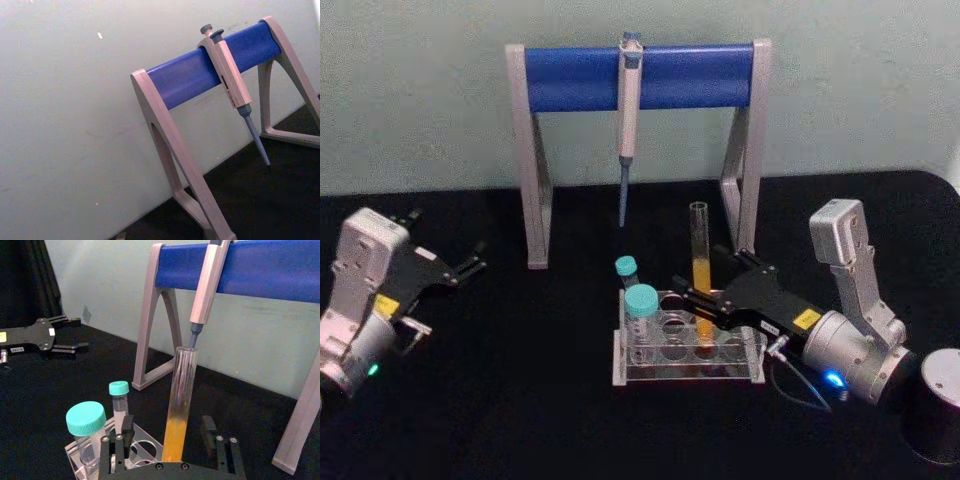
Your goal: Pick up the test tube from the test tube rack, shake it, then place it back into the test tube rack.
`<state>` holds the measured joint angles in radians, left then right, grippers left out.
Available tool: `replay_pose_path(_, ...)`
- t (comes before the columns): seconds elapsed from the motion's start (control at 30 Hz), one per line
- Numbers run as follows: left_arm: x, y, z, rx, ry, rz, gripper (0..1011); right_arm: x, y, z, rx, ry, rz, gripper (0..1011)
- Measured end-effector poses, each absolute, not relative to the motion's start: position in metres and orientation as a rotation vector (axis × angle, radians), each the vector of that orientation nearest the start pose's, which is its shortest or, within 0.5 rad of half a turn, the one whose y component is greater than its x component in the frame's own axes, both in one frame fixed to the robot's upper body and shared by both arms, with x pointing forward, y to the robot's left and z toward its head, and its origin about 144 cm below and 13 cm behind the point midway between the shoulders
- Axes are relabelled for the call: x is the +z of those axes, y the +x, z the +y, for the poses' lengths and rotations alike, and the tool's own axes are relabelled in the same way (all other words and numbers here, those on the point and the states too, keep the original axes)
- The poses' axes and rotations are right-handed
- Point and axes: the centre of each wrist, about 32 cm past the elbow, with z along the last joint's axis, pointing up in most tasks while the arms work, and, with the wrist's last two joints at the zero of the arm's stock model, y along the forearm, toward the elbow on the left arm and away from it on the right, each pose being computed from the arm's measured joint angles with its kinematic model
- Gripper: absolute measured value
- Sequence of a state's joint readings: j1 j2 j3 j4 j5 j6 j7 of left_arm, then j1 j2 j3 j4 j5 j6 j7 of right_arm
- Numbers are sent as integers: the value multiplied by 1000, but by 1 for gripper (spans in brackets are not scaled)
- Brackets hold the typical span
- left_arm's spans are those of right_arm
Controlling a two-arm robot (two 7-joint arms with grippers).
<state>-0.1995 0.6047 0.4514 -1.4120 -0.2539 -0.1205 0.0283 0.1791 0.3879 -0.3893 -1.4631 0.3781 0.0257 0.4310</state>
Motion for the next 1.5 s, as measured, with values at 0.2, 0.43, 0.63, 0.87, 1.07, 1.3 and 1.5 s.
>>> replay_pose_path(0.2, 1140, 489, 310, 1248, 304, -285, 1001, 1145, 491, -239, -823, -105, 44, 1000)
replay_pose_path(0.43, 1140, 489, 310, 1248, 304, -285, 1001, 1145, 489, -241, -821, -103, 40, 1000)
replay_pose_path(0.63, 1140, 489, 310, 1248, 304, -285, 1001, 1149, 475, -254, -829, -92, 19, 1000)
replay_pose_path(0.87, 1140, 489, 310, 1248, 304, -285, 1001, 1149, 452, -270, -945, -58, -15, 1000)
replay_pose_path(1.07, 1140, 489, 310, 1248, 305, -285, 1001, 1137, 439, -277, -1116, -38, -36, 1000)
replay_pose_path(1.3, 1140, 489, 310, 1248, 304, -285, 1001, 1119, 435, -279, -1233, -69, -30, 1000)
replay_pose_path(1.5, 1140, 489, 310, 1248, 304, -285, 1002, 1108, 437, -278, -1252, -105, 5, 1000)
